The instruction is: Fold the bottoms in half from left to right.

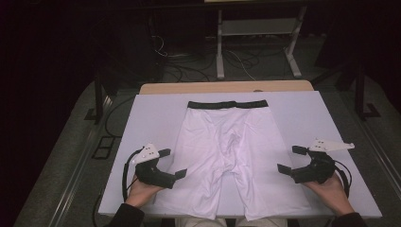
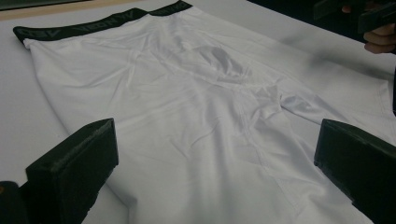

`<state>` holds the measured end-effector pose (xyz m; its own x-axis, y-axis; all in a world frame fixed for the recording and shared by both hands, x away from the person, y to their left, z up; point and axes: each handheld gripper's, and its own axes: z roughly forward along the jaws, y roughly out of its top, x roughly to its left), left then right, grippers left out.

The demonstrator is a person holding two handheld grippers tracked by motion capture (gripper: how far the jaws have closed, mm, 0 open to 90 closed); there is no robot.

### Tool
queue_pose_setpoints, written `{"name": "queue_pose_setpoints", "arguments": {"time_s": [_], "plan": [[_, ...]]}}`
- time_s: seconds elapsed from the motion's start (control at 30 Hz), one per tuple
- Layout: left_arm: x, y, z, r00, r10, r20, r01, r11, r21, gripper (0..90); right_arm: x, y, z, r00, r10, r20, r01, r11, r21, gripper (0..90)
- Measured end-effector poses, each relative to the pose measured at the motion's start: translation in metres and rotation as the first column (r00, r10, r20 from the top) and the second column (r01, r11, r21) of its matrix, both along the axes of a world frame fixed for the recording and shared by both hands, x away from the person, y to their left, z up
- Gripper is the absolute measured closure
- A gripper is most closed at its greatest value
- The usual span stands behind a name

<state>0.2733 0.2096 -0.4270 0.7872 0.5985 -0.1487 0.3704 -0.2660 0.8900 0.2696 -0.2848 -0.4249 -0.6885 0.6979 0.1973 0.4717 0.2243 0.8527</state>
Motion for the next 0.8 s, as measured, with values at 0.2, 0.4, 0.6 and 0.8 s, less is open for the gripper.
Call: {"name": "queue_pose_setpoints", "arguments": {"time_s": [0.2, 0.4, 0.6, 0.8], "plan": [[-0.0001, -0.0002, 0.0, 1.0, -0.002, 0.002, 0.002, 1.0, 0.001, 0.0, -0.0006, -0.0008, 0.0005, 1.0, -0.003, 0.0, 0.003, 1.0, -0.001, 0.0], [-0.0007, 0.0, 0.0001, 1.0, 0.001, 0.003, -0.001, 1.0, 0.0, 0.0, -0.001, -0.0008, 0.0013, 1.0, -0.007, 0.006, 0.007, 1.0, -0.003, 0.0], [-0.001, -0.0004, -0.0001, 1.0, 0.001, 0.005, -0.001, 1.0, 0.001, 0.0, -0.0012, -0.0002, 0.0017, 0.9999, -0.009, 0.006, 0.009, 0.9998, -0.015, 0.0], [-0.0026, -0.0007, -0.0003, 1.0, 0.005, 0.006, -0.005, 1.0, 0.001, 0.0, -0.0016, -0.0007, 0.0034, 0.9999, -0.015, 0.004, 0.015, 0.9999, -0.002, 0.0]]}}
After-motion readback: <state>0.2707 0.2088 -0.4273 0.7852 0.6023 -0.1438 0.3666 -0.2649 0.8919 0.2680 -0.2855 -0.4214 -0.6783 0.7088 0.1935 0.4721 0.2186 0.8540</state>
